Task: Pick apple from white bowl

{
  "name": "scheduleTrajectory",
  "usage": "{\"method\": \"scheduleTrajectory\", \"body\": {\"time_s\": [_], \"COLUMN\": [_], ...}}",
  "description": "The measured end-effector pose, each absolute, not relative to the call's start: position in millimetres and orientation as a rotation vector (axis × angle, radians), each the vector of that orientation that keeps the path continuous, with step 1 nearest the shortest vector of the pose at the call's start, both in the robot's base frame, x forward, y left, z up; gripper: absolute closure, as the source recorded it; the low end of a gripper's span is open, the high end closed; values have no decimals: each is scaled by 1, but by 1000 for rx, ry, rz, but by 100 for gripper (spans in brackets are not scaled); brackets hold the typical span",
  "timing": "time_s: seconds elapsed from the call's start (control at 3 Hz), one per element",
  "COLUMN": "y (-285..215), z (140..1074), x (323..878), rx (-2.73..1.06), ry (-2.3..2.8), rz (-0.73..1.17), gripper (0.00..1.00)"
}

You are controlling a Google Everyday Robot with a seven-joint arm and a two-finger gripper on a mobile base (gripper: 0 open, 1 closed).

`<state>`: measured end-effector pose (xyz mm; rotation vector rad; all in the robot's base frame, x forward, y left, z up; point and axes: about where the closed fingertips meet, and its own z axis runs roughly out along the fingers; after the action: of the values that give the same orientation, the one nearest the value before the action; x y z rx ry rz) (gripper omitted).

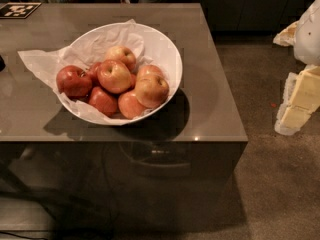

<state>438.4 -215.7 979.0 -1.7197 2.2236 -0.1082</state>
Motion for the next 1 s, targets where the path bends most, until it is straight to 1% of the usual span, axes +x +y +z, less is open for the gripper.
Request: {"method": "scheduleTrajectory", "body": {"time_s": [0.33, 1.0], "y": [-212, -164], "z": [981, 993], "x": [439, 440], "rx": [-1727, -1869], "ry": [2216, 2145], "rz": [-117, -125], "gripper": [0, 0]}}
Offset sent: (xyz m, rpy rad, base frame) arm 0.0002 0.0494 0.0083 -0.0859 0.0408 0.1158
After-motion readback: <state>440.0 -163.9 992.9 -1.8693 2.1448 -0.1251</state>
